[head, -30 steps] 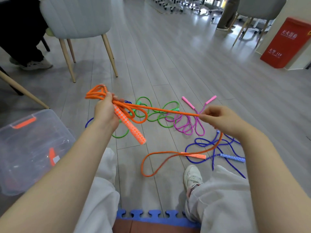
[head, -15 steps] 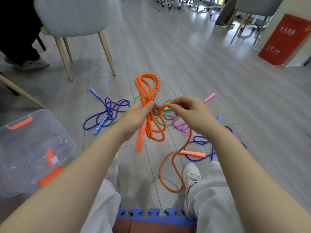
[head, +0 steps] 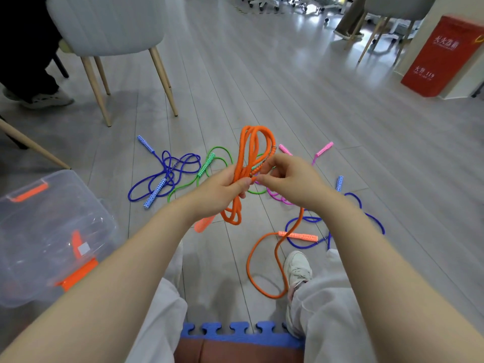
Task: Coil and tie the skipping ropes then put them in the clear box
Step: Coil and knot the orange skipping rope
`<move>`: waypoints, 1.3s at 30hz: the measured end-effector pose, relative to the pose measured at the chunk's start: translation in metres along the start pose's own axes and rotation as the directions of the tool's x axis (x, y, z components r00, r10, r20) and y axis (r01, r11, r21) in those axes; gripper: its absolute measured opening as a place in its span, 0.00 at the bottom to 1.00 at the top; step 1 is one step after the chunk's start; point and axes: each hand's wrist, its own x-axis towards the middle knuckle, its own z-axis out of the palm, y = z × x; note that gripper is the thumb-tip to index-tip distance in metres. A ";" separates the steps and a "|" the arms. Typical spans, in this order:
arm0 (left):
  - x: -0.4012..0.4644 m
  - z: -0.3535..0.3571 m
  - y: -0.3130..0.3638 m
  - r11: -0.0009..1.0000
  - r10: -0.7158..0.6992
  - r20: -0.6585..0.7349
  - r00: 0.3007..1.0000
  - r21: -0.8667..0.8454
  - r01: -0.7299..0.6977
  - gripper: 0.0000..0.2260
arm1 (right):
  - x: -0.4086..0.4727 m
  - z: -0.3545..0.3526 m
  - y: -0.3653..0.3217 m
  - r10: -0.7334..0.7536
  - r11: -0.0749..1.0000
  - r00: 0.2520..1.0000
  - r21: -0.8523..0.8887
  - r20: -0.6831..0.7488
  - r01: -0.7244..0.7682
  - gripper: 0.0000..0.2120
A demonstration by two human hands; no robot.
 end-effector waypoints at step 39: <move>0.010 0.013 -0.007 0.817 -0.113 -0.102 0.988 -0.576 0.034 0.09 | -0.003 0.031 -0.019 -0.010 0.976 0.964 0.208 -0.266 0.067 0.02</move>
